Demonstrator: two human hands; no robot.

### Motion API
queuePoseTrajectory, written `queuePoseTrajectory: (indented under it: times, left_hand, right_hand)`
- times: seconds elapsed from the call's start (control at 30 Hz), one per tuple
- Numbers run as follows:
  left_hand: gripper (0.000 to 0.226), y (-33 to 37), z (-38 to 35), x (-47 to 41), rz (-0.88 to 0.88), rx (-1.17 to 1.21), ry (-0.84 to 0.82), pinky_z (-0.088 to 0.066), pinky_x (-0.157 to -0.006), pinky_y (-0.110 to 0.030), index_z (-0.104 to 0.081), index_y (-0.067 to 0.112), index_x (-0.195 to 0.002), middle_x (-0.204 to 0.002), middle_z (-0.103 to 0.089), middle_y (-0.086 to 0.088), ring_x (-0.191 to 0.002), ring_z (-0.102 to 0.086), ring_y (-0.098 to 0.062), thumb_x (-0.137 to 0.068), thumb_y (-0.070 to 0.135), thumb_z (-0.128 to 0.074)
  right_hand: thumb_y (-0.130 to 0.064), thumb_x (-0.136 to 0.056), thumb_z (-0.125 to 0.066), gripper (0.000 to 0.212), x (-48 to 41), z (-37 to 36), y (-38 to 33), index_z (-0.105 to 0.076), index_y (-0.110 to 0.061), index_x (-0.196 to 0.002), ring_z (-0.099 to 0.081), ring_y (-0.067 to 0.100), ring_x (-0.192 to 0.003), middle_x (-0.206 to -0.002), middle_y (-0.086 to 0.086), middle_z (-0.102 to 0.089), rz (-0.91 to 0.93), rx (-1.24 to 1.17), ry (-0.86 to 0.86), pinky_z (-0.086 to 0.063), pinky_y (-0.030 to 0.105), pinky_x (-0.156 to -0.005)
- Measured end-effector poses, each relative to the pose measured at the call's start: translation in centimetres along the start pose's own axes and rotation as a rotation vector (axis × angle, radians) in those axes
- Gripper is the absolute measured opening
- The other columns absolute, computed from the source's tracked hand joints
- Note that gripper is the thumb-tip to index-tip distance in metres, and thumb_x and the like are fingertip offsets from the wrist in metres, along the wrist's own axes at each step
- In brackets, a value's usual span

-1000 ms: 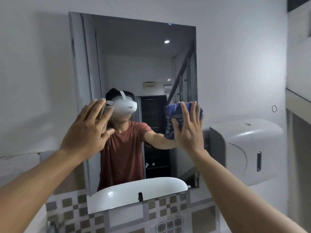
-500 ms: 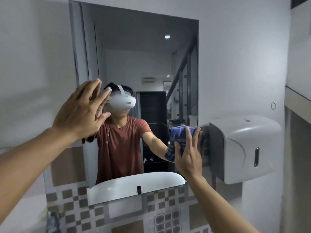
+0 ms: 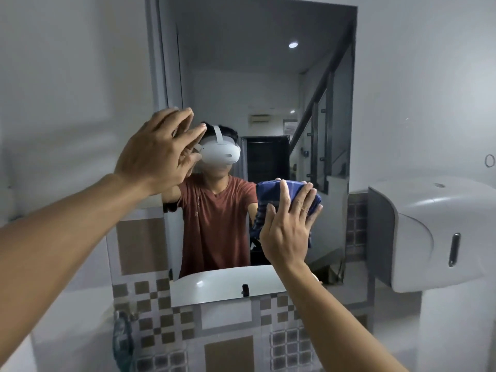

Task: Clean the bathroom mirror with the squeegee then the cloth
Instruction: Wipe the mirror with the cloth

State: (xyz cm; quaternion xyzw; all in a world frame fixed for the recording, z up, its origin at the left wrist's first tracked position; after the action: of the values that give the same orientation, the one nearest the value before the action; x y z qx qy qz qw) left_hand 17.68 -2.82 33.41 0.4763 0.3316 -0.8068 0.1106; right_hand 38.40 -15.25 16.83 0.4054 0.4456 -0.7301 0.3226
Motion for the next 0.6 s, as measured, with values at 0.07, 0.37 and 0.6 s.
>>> queuePoseTrajectory:
  times: [0.07, 0.37, 0.6]
  left_hand:
    - [0.065, -0.5, 0.0, -0.2, -0.002, -0.022, -0.033, -0.038, -0.114, -0.051, -0.046, 0.017, -0.149, -0.154, -0.037, -0.018, -0.143, -0.032, -0.036, -0.091, 0.040, -0.065]
    - [0.065, -0.6, -0.7, 0.2, 0.033, -0.014, -0.058, -0.045, -0.107, -0.055, -0.040, 0.018, -0.152, -0.160, -0.030, -0.016, -0.149, -0.024, -0.034, -0.094, 0.037, -0.062]
    - [0.064, -0.7, 0.0, 0.0, 0.036, 0.000, -0.076, -0.052, -0.094, -0.056, -0.047, 0.021, -0.147, -0.156, -0.037, -0.014, -0.146, -0.030, -0.033, -0.089, 0.036, -0.070]
  right_hand:
    - [-0.034, -0.105, -0.031, 0.057, 0.0, -0.3, -1.3, -0.026, -0.020, -0.160, -0.001, 0.041, -0.155, -0.166, 0.028, -0.009, 0.058, 0.008, 0.013, -0.009, 0.068, -0.121]
    - [-0.039, -0.104, -0.039, 0.058, 2.7, -2.2, -8.0, -0.024, -0.021, -0.157, -0.002, 0.046, -0.154, -0.166, 0.027, -0.010, 0.346, 0.049, -0.086, -0.001, 0.069, -0.121]
    - [-0.037, -0.102, -0.037, 0.063, 5.8, -3.4, -11.8, -0.021, -0.019, -0.161, 0.003, 0.043, -0.155, -0.167, 0.026, -0.005, 0.596, 0.018, -0.264, -0.004, 0.070, -0.119]
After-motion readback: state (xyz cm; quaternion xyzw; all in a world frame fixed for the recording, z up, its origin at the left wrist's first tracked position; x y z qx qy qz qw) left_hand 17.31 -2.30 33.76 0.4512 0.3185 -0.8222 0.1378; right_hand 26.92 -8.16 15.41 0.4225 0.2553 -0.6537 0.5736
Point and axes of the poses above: each hand's wrist, its own x-axis away from the middle knuckle, its own z-axis out of the back of the hand, y = z × x, the point moved 3 cm from there along -x, towards the middle knuckle
